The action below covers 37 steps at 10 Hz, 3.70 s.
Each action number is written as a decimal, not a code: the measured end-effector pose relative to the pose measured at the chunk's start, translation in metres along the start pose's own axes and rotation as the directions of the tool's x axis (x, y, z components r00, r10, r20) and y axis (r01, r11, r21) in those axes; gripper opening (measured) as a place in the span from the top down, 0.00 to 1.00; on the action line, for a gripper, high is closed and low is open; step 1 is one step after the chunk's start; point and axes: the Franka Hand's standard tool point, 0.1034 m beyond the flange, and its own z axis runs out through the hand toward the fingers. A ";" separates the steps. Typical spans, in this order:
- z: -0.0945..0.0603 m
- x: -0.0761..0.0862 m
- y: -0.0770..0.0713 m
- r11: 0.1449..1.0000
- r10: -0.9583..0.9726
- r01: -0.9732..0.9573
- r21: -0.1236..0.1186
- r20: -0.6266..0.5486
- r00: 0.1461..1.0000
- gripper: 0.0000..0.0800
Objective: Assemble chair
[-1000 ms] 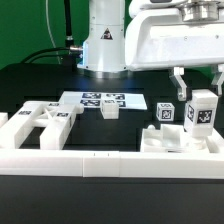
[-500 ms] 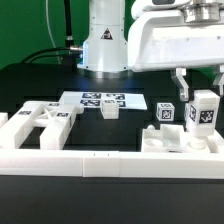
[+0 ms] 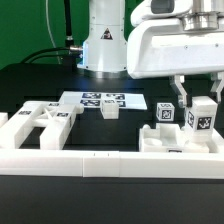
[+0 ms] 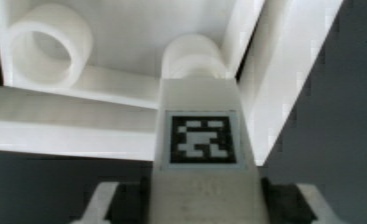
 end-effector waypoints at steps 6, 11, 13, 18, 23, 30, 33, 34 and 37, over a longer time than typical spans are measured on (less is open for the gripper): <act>0.003 0.002 -0.006 1.000 -0.011 0.011 0.000 -0.022 1.000 0.27; -0.011 0.012 0.002 1.000 -0.008 0.008 0.001 -0.009 1.000 0.19; -0.012 0.015 0.004 1.000 -0.024 0.024 0.001 -0.011 1.000 0.19; -0.005 -0.002 -0.003 1.000 0.013 -0.016 0.023 0.151 0.988 0.19; -0.001 0.001 -0.006 0.997 0.064 -0.075 0.024 0.308 0.949 0.19; 0.004 0.001 -0.005 0.998 0.052 -0.062 0.023 0.314 0.948 0.22; 0.004 0.001 -0.005 0.997 0.067 -0.077 0.019 0.314 0.947 0.65; 0.004 0.001 -0.005 0.996 0.079 -0.088 0.015 0.314 0.946 0.65; 0.005 0.002 -0.007 0.965 0.254 -0.261 -0.016 0.305 0.918 0.65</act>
Offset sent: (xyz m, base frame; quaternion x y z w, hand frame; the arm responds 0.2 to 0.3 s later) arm 0.0000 0.0000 0.0000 0.0000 0.0000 0.0000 1.0000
